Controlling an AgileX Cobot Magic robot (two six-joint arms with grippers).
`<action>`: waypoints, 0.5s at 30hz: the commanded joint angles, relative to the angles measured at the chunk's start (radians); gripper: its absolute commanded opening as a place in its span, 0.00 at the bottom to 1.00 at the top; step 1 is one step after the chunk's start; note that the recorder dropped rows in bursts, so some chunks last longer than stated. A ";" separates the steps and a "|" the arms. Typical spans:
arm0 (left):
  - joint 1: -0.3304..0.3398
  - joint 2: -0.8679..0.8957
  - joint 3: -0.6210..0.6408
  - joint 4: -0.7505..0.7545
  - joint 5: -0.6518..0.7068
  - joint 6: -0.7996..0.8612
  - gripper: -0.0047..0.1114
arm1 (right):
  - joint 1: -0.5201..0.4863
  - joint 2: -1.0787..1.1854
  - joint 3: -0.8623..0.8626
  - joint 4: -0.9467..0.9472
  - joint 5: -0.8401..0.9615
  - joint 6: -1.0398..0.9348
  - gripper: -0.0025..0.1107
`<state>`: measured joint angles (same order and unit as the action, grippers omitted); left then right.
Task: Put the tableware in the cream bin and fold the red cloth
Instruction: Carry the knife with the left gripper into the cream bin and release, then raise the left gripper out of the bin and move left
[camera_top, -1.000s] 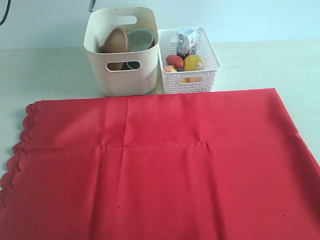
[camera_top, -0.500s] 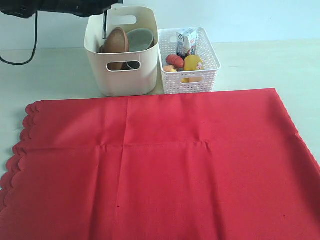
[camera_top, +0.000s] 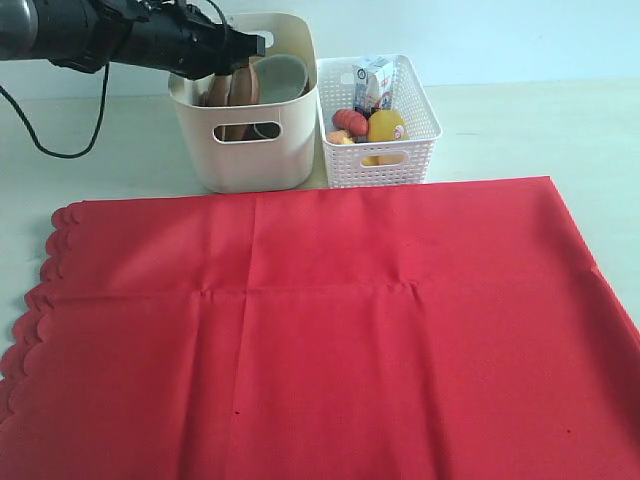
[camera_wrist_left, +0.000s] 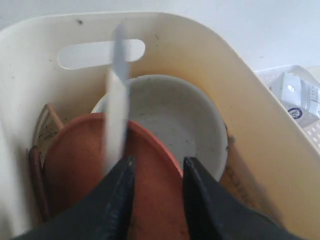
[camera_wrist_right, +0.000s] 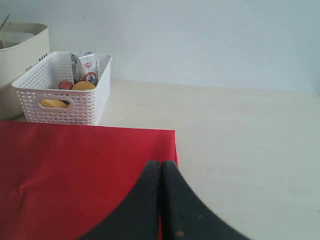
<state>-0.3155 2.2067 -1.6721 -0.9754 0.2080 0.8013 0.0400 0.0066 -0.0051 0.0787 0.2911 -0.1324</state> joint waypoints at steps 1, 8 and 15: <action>-0.004 -0.004 -0.008 -0.008 0.020 0.005 0.43 | -0.006 -0.007 0.005 -0.001 -0.009 0.003 0.02; -0.004 -0.076 -0.008 0.013 0.079 0.005 0.42 | -0.006 -0.007 0.005 -0.003 -0.012 0.003 0.02; 0.007 -0.184 -0.008 0.066 0.229 0.005 0.42 | -0.006 -0.007 0.005 0.000 -0.010 0.003 0.02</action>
<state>-0.3137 2.0726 -1.6721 -0.9382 0.3562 0.8013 0.0400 0.0066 -0.0051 0.0787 0.2911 -0.1324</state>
